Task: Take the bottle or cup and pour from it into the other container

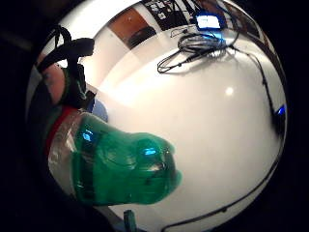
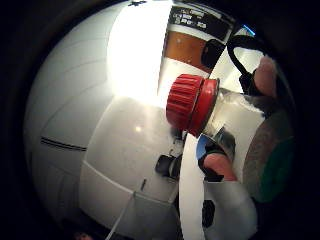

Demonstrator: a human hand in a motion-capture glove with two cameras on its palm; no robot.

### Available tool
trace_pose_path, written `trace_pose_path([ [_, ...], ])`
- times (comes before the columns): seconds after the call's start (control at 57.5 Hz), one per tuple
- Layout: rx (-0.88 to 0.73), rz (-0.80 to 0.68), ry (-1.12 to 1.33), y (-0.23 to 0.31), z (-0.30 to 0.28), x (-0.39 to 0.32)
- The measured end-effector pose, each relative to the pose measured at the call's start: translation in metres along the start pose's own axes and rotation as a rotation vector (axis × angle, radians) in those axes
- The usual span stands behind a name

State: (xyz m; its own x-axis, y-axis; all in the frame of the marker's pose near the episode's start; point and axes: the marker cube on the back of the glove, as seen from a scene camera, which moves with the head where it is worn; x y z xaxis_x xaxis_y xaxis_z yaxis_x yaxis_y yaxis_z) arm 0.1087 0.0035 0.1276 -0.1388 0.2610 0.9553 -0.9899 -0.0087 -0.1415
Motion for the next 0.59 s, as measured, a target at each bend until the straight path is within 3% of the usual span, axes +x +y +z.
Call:
trace_pose_path([
  [0.209,-0.378,-0.093,0.328,-0.015,0.022,-0.047],
  [0.365,-0.544,-0.247,0.728,-0.031,0.052,-0.082],
  [0.592,-0.695,-0.342,1.205,-0.043,0.1,-0.112],
])
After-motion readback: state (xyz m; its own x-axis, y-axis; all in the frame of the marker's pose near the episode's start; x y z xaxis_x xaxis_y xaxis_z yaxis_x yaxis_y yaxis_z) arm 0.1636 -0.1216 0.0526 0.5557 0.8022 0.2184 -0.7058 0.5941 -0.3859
